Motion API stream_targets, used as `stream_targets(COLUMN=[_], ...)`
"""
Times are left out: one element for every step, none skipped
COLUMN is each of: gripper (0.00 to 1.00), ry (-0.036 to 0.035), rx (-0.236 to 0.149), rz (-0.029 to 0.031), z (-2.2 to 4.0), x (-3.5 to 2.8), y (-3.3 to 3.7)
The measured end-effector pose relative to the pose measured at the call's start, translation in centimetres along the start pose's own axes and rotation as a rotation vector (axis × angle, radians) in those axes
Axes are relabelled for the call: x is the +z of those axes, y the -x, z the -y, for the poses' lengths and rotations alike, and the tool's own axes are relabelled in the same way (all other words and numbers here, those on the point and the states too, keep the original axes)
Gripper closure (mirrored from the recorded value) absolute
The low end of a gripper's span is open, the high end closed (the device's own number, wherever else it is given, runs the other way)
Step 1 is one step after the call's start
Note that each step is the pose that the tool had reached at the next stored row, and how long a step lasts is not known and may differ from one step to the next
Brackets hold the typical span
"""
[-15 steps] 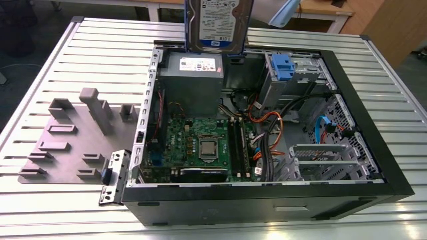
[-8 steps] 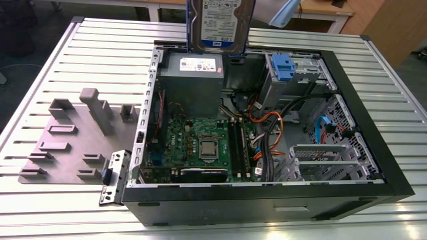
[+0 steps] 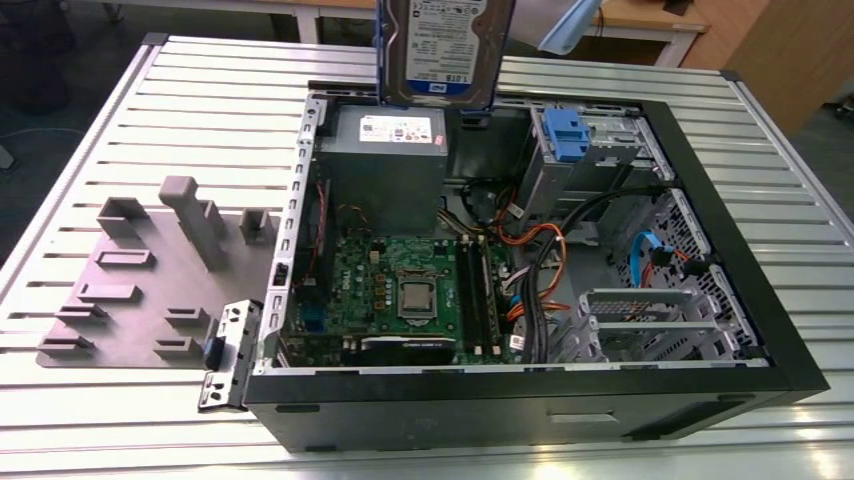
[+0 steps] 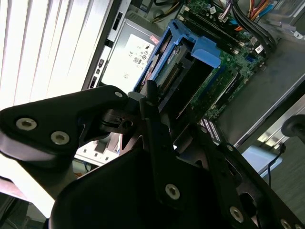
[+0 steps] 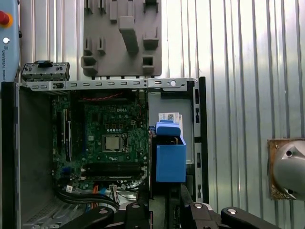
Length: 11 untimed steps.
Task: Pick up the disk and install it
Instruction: 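Pick up the disk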
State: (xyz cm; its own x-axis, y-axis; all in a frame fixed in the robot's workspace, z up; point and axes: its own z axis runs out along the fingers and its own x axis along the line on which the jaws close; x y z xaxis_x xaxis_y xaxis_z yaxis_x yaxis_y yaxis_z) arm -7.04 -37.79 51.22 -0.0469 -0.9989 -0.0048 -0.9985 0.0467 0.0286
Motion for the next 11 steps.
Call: stream_targets(gripper=[0.65, 0.65, 0.65, 0.65, 0.65, 0.65, 0.65, 0.65, 0.65, 0.65, 0.65], ry=[-0.0001, -0.0001, 0.0000, -0.0001, -0.0001, 0.0000, -0.0001, 0.0000, -0.0001, 0.0000, 0.0000], rx=[0.000, 0.000, 0.000, 0.000, 0.000, 0.000, 0.000, 0.000, 0.000, 0.000, 0.000], rz=[0.0001, 0.0001, 0.0001, 0.0001, 0.0001, 0.0001, 0.0001, 0.0000, 0.0001, 0.0000, 0.0000], z=[0.05, 0.11, 0.16, 0.21, 0.25, 0.32, 0.40, 0.50, 0.62, 0.74, 0.86], x=[0.00, 0.00, 0.00, 0.00, 0.00, 0.00, -0.01, -0.01, -0.01, -0.01, -0.01], y=[0.00, 0.00, 0.01, 0.01, 0.01, 0.02, 0.02, 0.03, 0.03, 0.04, 0.04])
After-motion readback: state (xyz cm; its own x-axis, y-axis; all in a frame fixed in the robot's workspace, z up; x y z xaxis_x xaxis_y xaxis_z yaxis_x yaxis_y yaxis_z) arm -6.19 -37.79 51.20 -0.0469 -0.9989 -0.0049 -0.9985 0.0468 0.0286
